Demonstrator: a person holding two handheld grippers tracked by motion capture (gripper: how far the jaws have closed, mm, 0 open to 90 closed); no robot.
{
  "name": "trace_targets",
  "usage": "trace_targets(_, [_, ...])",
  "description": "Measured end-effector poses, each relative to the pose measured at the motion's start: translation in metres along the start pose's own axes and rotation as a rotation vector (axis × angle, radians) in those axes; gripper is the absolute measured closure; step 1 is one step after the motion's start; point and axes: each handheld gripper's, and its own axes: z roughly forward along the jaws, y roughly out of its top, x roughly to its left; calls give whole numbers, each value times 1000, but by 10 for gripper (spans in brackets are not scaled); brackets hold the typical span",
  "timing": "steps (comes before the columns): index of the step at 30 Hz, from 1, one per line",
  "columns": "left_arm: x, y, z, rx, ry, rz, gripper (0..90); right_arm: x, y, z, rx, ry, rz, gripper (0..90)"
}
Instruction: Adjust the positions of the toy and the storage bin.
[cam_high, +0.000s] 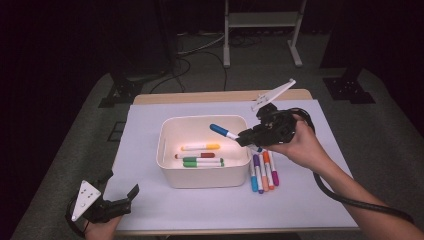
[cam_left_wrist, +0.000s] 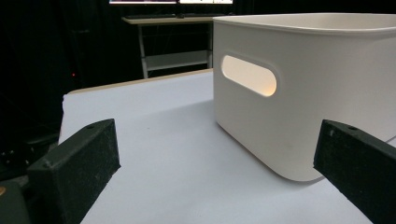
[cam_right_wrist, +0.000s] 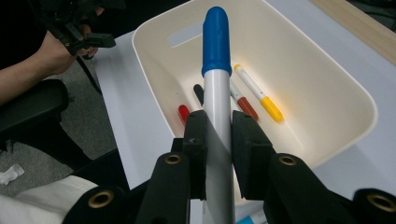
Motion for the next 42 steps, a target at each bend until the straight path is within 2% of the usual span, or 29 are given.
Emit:
trace_targets(9, [0,1,0,-5,-2,4,0,4,20,26,30,50,-47,755])
trace_targets(13, [0,1,-1,-5,2,6,0,5,25,35,42,71,-46,755])
trace_targets(19, [-1,1,0,-5,0,9,0,5,28,48,57,87,-51,755])
trace_targets(20, [-1,1,0,-4,-1,10,0,4,29,54,66,96,-55,756])
trace_targets(42, [0,0,-1,0,-2,12,0,5,36,113,157,142,-66,755])
